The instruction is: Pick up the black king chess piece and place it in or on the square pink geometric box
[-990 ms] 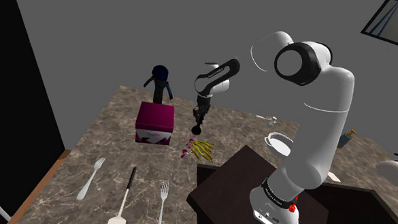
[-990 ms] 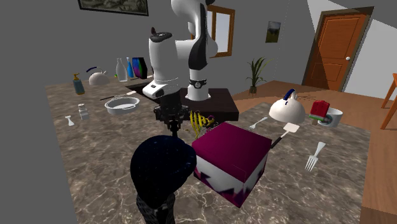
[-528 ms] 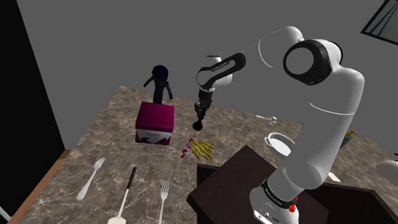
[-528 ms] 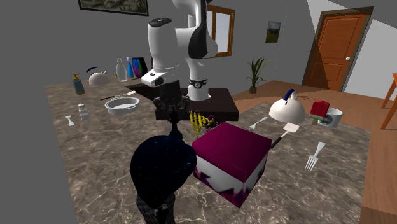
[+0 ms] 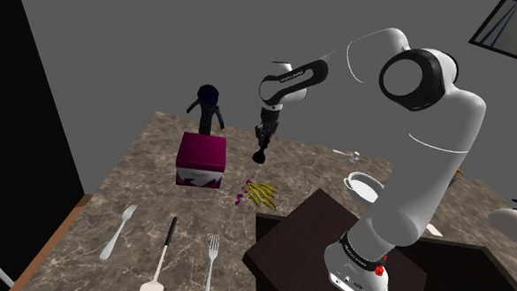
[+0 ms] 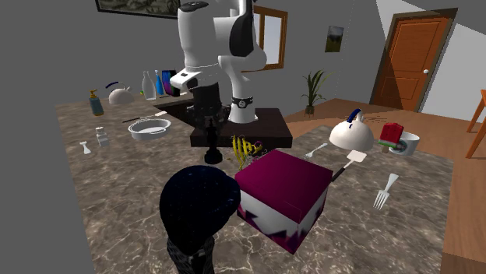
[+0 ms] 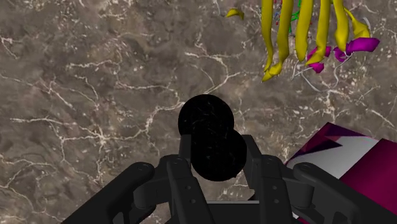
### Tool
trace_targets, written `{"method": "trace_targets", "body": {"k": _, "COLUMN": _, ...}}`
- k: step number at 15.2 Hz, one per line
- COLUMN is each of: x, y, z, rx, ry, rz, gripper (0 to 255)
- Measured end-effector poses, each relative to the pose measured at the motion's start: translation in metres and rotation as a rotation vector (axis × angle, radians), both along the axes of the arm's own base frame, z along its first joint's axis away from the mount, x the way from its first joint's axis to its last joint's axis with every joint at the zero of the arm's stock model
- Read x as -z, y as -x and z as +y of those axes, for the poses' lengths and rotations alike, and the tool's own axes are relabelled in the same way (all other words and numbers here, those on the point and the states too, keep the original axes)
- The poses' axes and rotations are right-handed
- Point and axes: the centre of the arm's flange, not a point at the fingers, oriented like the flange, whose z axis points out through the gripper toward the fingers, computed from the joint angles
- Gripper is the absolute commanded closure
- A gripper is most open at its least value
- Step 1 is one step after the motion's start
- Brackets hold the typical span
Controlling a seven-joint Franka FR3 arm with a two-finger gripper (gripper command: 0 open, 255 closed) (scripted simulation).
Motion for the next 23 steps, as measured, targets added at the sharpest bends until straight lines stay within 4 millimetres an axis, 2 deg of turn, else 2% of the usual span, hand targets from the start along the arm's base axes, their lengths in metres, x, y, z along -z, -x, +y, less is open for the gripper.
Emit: {"method": "trace_targets", "body": {"k": 23, "x": -0.122, "y": -0.001, "z": 0.001, "rx": 0.000, "ry": 0.000, "rz": 0.000, "gripper": 255}}
